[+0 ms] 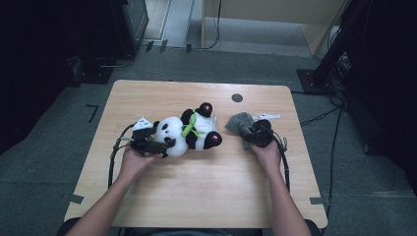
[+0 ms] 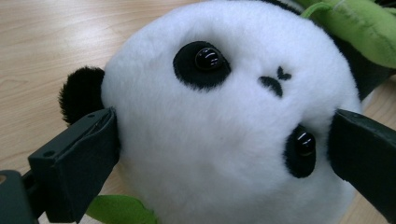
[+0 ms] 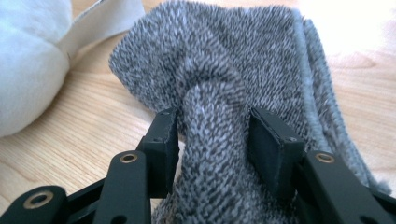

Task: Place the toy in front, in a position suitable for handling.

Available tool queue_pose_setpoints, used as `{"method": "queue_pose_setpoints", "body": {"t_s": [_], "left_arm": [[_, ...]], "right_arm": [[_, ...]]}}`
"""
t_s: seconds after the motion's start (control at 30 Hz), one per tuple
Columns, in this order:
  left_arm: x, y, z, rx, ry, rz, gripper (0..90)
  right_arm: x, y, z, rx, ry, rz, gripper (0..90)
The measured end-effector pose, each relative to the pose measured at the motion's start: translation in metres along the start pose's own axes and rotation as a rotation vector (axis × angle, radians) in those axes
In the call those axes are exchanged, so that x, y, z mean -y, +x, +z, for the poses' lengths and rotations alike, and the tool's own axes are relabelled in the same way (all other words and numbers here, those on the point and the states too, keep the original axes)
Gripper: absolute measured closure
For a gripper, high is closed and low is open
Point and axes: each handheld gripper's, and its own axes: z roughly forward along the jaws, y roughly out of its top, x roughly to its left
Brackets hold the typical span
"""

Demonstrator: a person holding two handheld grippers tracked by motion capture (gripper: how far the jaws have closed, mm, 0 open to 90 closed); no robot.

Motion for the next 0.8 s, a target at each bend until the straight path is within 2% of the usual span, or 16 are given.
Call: {"method": "queue_pose_setpoints", "body": {"t_s": [0.07, 0.2, 0.23, 0.27, 0.37, 0.47, 0.6, 0.63, 0.67, 0.7, 0.73, 0.8], "left_arm": [[0.001, 0.002, -0.001, 0.002, -0.002, -0.002, 6.6], [0.002, 0.003, -0.003, 0.024, -0.006, 0.024, 21.4], [0.002, 0.003, -0.003, 0.026, -0.005, 0.029, 29.2], [0.002, 0.003, -0.003, 0.030, -0.004, 0.031, 29.2], [0.000, 0.002, -0.005, 0.045, 0.000, 0.071, 40.8], [-0.001, 0.001, -0.005, 0.051, 0.003, 0.086, 44.1], [-0.003, -0.003, -0.007, 0.082, 0.009, 0.113, 50.0], [-0.004, -0.006, -0.009, 0.115, 0.020, 0.116, 50.1], [-0.004, -0.006, -0.009, 0.115, 0.020, 0.116, 50.1], [-0.005, -0.007, -0.011, 0.140, 0.025, 0.112, 50.1], [-0.004, -0.008, -0.012, 0.176, 0.032, 0.127, 49.3], [-0.002, -0.011, -0.011, 0.194, 0.052, 0.167, 48.2]], "right_arm": [[-0.001, 0.001, -0.002, 0.004, -0.016, 0.006, 53.7], [-0.003, 0.000, -0.004, 0.009, -0.049, 0.018, 51.9], [-0.005, 0.000, -0.003, 0.019, -0.046, 0.012, 51.9], [-0.005, 0.000, -0.003, 0.019, -0.046, 0.012, 51.9], [-0.008, 0.002, 0.002, 0.031, -0.017, -0.008, 51.9], [-0.008, 0.001, 0.004, 0.031, -0.003, -0.011, 52.0], [-0.008, -0.002, 0.007, 0.033, 0.012, -0.012, 54.4], [-0.008, -0.002, 0.008, 0.031, 0.011, -0.006, 56.3], [-0.008, -0.002, 0.009, 0.030, 0.015, -0.009, 57.0], [-0.008, -0.002, 0.009, 0.030, 0.015, -0.009, 57.0], [-0.007, -0.001, 0.010, 0.041, 0.019, -0.032, 61.0], [-0.007, -0.001, 0.011, 0.044, 0.018, -0.038, 62.8]]}}
